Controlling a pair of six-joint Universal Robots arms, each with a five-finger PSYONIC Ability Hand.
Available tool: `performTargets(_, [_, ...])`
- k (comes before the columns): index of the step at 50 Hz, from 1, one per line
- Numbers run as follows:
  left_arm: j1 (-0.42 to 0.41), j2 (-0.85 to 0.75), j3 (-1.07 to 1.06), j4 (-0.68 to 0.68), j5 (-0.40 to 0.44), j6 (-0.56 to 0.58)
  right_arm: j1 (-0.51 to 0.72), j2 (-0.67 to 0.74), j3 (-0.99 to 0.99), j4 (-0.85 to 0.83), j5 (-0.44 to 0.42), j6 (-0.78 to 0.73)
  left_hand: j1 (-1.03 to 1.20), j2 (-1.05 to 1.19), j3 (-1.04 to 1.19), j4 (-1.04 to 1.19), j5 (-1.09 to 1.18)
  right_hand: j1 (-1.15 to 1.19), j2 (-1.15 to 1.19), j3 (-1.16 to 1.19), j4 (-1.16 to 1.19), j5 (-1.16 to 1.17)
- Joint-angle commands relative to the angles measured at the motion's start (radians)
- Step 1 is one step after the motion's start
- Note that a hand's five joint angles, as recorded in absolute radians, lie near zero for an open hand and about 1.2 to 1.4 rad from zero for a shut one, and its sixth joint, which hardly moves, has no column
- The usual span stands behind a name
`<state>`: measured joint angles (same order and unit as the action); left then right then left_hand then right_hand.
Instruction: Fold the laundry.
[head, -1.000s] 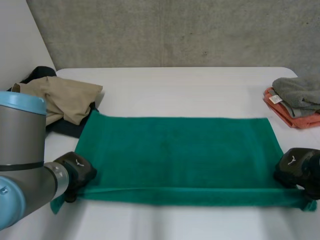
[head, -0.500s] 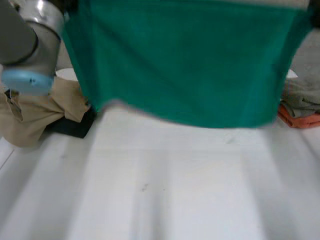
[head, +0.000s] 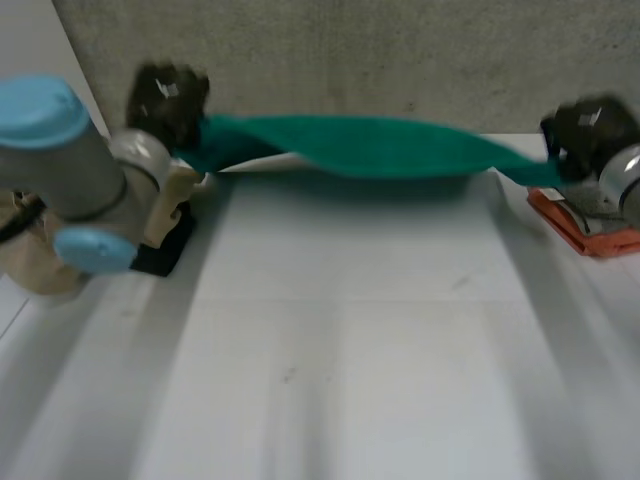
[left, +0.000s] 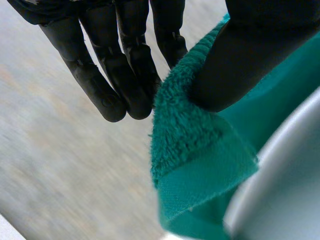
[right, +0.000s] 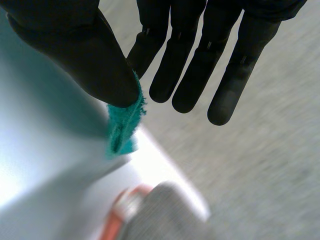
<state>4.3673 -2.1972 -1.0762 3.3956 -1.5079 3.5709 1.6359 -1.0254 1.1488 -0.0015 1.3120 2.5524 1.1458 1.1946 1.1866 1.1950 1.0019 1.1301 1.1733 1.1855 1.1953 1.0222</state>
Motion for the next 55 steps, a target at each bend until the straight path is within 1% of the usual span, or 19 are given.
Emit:
performTargets(1, [-0.026, 0.006, -0.246, -0.109, -0.008, 0.100, -0.047, 0.025, 0.181, 0.147, -0.013, -0.173, 0.250, 0.202, 0.210, 0.201, 0.220, 0.266, 0.223, 0.211, 0.201, 0.200])
performTargets(4, [-0.034, 0.053, -0.330, -0.180, -0.020, 0.120, -0.071, -0.002, 0.232, 0.227, -0.010, -0.254, 0.250, 0.202, 0.210, 0.201, 0.220, 0.266, 0.223, 0.211, 0.201, 0.200])
performTargets(7, [-0.055, 0.129, -0.438, -0.301, -0.044, 0.131, -0.125, -0.077, 0.299, 0.369, -0.003, -0.394, 0.250, 0.202, 0.210, 0.201, 0.220, 0.266, 0.223, 0.211, 0.201, 0.200])
performTargets(12, [-0.092, 0.220, -0.553, -0.559, -0.124, 0.141, -0.221, -0.197, 0.411, 0.663, -0.002, -0.666, 0.250, 0.202, 0.210, 0.201, 0.220, 0.266, 0.223, 0.211, 0.201, 0.200])
performTargets(15, [-0.103, 0.246, -0.574, -0.646, -0.138, 0.151, -0.249, -0.226, 0.431, 0.693, -0.016, -0.756, 0.250, 0.202, 0.210, 0.201, 0.220, 0.266, 0.223, 0.211, 0.201, 0.200])
performTargets(16, [-0.103, 0.260, -0.576, -0.680, -0.132, 0.157, -0.251, -0.237, 0.434, 0.678, -0.026, -0.768, 0.250, 0.202, 0.210, 0.201, 0.220, 0.266, 0.223, 0.211, 0.201, 0.200])
performTargets(19, [-0.106, 0.269, -0.562, -0.688, -0.114, 0.164, -0.242, -0.231, 0.421, 0.635, -0.037, -0.726, 0.250, 0.202, 0.210, 0.201, 0.220, 0.266, 0.223, 0.211, 0.201, 0.200])
performTargets(23, [-0.103, 0.258, -0.476, -0.650, -0.101, 0.161, -0.209, -0.190, 0.379, 0.525, -0.045, -0.620, 0.250, 0.202, 0.210, 0.201, 0.220, 0.266, 0.223, 0.211, 0.201, 0.200])
performTargets(26, [-0.088, 0.222, -0.381, -0.581, -0.107, 0.164, -0.180, -0.142, 0.336, 0.413, -0.045, -0.545, 0.250, 0.202, 0.210, 0.201, 0.220, 0.266, 0.223, 0.211, 0.201, 0.200])
performTargets(31, [-0.066, 0.102, -0.198, -0.437, -0.112, 0.169, -0.131, -0.053, 0.267, 0.156, -0.049, -0.424, 0.250, 0.202, 0.210, 0.201, 0.220, 0.266, 0.223, 0.211, 0.201, 0.200])
performTargets(35, [-0.063, -0.014, -0.060, -0.368, -0.123, 0.181, -0.093, 0.016, 0.220, -0.001, -0.048, -0.356, 0.250, 0.202, 0.210, 0.201, 0.220, 0.266, 0.223, 0.211, 0.201, 0.200])
performTargets(39, [-0.063, -0.125, 0.076, -0.380, -0.159, 0.192, -0.056, 0.095, 0.154, -0.134, -0.036, -0.305, 0.250, 0.202, 0.210, 0.201, 0.220, 0.266, 0.223, 0.211, 0.201, 0.200])
performTargets(44, [-0.074, -0.232, 0.234, -0.406, -0.212, 0.201, -0.019, 0.203, 0.039, -0.244, 0.009, -0.276, 0.250, 0.202, 0.210, 0.201, 0.220, 0.266, 0.223, 0.211, 0.201, 0.200])
performTargets(47, [-0.078, -0.297, 0.329, -0.417, -0.238, 0.212, -0.001, 0.277, -0.052, -0.252, 0.035, -0.273, 0.250, 0.202, 0.210, 0.201, 0.220, 0.266, 0.223, 0.211, 0.201, 0.200])
performTargets(51, [-0.083, -0.364, 0.418, -0.433, -0.253, 0.226, 0.019, 0.384, -0.178, -0.245, 0.035, -0.270, 0.250, 0.202, 0.210, 0.201, 0.220, 0.266, 0.223, 0.211, 0.201, 0.200])
performTargets(52, [-0.089, -0.386, 0.441, -0.443, -0.255, 0.230, 0.027, 0.424, -0.222, -0.250, 0.038, -0.264, 0.059, 0.010, 0.018, 0.010, 0.028, -0.191, -0.234, -0.246, -0.256, -0.257])
performTargets(53, [-0.094, -0.394, 0.449, -0.443, -0.256, 0.230, 0.030, 0.444, -0.247, -0.252, 0.041, -0.261, -0.138, -0.187, -0.179, -0.187, -0.168, -0.477, -0.520, -0.532, -0.542, -0.544])
performTargets(54, [-0.098, -0.400, 0.455, -0.443, -0.259, 0.232, 0.033, 0.465, -0.271, -0.252, 0.047, -0.259, -0.451, -0.499, -0.491, -0.500, -0.481, -0.811, -0.854, -0.867, -0.876, -0.878])
performTargets(55, [-0.103, -0.409, 0.461, -0.444, -0.261, 0.235, 0.036, 0.484, -0.293, -0.249, 0.055, -0.259, -0.797, -0.846, -0.838, -0.846, -0.827, -0.956, -0.999, -1.011, -1.021, -1.022])
